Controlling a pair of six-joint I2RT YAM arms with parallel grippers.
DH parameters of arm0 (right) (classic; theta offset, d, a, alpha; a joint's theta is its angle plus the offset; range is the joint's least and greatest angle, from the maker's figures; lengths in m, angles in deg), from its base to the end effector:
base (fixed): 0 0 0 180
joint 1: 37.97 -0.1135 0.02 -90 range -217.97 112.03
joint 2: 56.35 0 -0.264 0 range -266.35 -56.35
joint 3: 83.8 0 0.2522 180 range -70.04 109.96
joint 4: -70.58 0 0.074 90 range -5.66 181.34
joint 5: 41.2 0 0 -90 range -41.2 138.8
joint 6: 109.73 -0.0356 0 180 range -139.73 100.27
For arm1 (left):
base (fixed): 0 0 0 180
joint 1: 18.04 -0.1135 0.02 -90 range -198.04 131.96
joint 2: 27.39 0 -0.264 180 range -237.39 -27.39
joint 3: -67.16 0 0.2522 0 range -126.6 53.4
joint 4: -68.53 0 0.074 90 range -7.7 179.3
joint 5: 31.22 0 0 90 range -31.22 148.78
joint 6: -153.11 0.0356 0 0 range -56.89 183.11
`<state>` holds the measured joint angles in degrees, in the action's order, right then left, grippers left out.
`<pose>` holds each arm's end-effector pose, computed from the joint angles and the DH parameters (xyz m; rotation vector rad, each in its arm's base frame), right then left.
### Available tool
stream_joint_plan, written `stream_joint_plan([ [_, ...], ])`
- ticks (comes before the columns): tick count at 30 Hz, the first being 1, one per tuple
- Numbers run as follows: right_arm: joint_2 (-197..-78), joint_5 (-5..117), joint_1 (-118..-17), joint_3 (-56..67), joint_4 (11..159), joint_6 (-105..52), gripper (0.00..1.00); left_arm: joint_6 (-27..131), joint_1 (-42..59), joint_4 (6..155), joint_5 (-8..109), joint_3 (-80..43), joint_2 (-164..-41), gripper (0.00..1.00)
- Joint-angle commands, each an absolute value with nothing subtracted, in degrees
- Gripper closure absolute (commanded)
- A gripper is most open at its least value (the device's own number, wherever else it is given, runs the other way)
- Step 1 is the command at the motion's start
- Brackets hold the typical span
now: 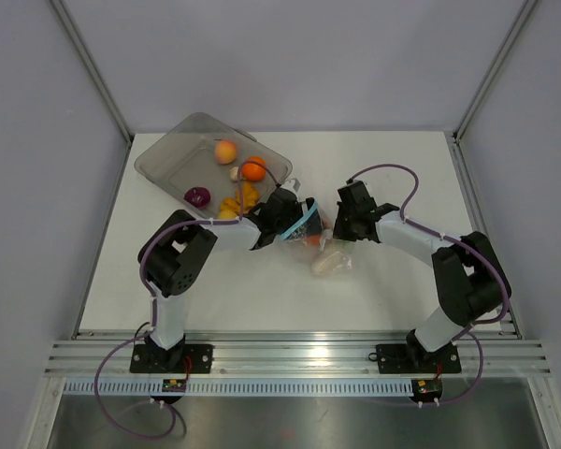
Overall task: Open the zip-top bag and remove the fake food
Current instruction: Pick up the fake vegetable from the zipper food storage bag.
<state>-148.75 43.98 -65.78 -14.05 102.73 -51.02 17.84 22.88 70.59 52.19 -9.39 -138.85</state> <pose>0.2905 0.1499 0.1907 0.1115 2.5480 0.3056 0.3077 -0.2721 0.1491 -0.0220 2.3837 -0.9124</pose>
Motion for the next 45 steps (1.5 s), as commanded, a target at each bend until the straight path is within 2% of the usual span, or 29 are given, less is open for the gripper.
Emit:
stream_joint_plan([
  [1,-149.0,44.8,-66.4,-11.8,102.5,-50.5,1.0,19.3,23.4,74.2,54.2,-12.0,-141.0,0.16],
  [8,-148.9,42.1,-66.4,-11.6,102.9,-51.4,1.0,20.7,23.4,74.5,54.8,-11.6,-139.4,0.35],
  [14,-147.8,36.9,-65.7,-12.2,103.2,-54.0,1.0,22.5,23.4,75.8,53.0,-12.5,-138.3,0.47],
  [22,-143.1,39.2,-58.2,-17.5,98.8,-57.7,1.0,22.6,22.9,78.3,49.5,-13.5,-136.5,0.48],
  [38,-140.6,28.6,-57.0,-18.7,101.7,-62.1,1.0,22.7,19.4,81.2,43.4,-12.6,-131.8,0.48],
  [45,-141.0,30.3,-57.0,-18.9,100.8,-61.0,1.0,25.8,17.6,85.1,48.9,-11.6,-125.9,0.48],
])
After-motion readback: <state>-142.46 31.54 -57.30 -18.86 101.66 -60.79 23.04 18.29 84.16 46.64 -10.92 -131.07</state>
